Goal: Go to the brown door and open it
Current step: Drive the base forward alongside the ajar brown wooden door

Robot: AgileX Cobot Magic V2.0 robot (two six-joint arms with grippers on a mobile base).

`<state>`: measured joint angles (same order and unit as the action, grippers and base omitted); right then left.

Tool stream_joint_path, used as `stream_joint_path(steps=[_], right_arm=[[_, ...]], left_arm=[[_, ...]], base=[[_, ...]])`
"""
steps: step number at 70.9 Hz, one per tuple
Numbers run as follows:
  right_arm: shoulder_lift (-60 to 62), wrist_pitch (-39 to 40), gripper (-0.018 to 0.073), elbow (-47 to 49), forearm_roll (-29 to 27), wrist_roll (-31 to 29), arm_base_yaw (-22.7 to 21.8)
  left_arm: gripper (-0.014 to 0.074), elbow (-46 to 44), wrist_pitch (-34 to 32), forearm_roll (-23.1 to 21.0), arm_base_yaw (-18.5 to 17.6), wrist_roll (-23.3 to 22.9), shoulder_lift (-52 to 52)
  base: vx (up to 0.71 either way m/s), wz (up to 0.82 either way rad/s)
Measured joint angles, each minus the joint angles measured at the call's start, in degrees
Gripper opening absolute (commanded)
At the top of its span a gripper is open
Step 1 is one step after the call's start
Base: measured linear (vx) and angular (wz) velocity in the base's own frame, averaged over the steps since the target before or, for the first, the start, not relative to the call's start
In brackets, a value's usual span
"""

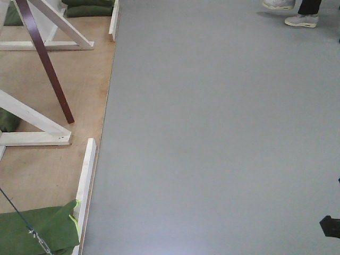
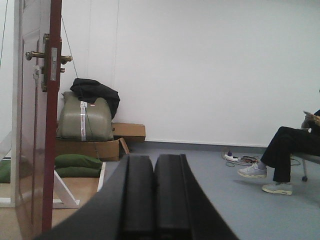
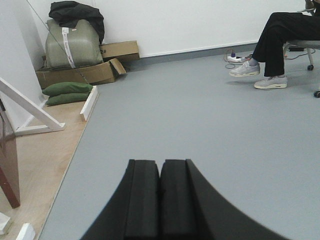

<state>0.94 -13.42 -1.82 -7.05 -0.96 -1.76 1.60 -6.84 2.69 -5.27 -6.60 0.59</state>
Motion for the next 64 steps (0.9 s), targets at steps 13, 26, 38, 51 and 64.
stream_joint_path(steps=[13,26,38,51,64], right_arm=[[0.00,0.00,0.0000,0.00,0.00,0.00,0.00],[0.00,0.00,0.0000,0.00,0.00,0.00,0.00],[0.00,0.00,0.0000,0.00,0.00,0.00,0.00],[0.00,0.00,0.0000,0.00,0.00,0.00,0.00],[0.00,0.00,0.0000,0.00,0.00,0.00,0.00]], left_arm=[[0.0011,0.00,0.00,0.00,0.00,0.00,0.00],[0.0011,0.00,0.00,0.00,0.00,0.00,0.00],[0.0011,0.00,0.00,0.00,0.00,0.00,0.00],[0.0011,0.00,0.00,0.00,0.00,0.00,0.00],[0.0011,0.00,0.00,0.00,0.00,0.00,0.00]], base=[[0.00,0.00],[0.00,0.00],[0.00,0.00],[0.00,0.00],[0.00,0.00]])
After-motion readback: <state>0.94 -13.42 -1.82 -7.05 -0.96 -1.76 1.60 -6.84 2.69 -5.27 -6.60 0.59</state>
